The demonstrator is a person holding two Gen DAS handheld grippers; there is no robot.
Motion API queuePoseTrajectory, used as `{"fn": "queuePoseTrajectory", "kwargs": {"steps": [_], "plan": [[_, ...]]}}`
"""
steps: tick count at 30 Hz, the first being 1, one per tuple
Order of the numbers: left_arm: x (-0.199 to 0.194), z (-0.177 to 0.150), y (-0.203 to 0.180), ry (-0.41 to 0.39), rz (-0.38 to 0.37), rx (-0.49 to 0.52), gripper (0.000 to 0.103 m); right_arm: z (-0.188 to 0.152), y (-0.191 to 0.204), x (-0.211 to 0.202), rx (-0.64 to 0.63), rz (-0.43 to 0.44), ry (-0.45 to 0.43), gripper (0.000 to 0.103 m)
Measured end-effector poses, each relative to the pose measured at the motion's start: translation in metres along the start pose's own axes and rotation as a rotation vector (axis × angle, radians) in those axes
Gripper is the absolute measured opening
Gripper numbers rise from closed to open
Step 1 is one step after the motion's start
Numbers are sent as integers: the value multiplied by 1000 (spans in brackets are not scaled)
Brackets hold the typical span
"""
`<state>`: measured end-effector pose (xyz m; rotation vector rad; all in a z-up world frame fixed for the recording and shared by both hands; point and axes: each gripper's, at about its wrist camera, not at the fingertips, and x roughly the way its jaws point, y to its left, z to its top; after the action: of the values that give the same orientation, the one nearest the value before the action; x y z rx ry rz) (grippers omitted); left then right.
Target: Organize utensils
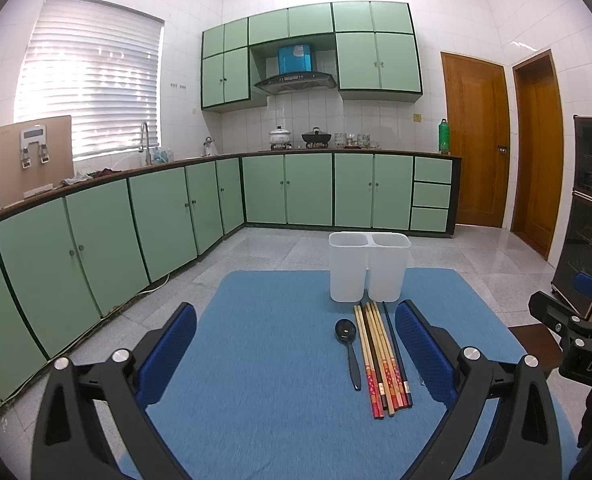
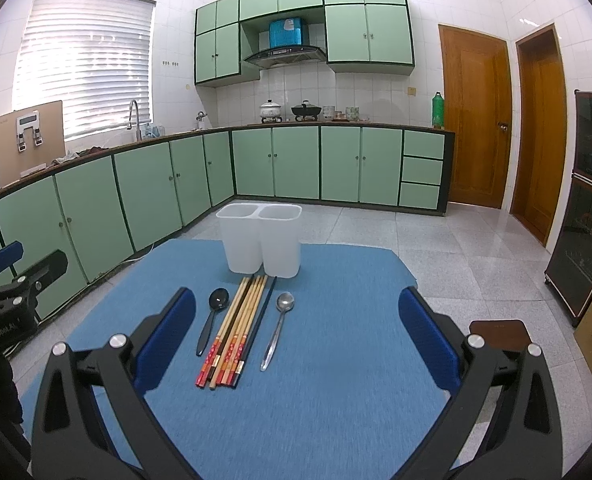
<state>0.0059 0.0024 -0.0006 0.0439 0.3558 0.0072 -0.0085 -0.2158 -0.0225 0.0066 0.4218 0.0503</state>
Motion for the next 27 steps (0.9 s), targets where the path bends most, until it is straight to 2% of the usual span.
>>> {"fn": "queuePoseTrajectory", "kwargs": {"steps": [9, 16, 20, 23, 27], "plan": [[38, -2, 5, 59, 17, 7, 97, 7, -3, 36, 11, 3, 59, 98], [103, -17, 20, 190, 83, 24, 97, -1, -9, 113, 38, 5, 192, 97], [143, -26, 28, 268, 87, 5, 97, -6, -10, 156, 70, 28, 272, 88], [169, -32, 29, 321, 75, -5, 94, -11, -13, 196, 106, 53, 355, 75], [198, -42, 28, 380, 55, -13, 91, -20, -10, 239, 124, 85, 448, 64]]}}
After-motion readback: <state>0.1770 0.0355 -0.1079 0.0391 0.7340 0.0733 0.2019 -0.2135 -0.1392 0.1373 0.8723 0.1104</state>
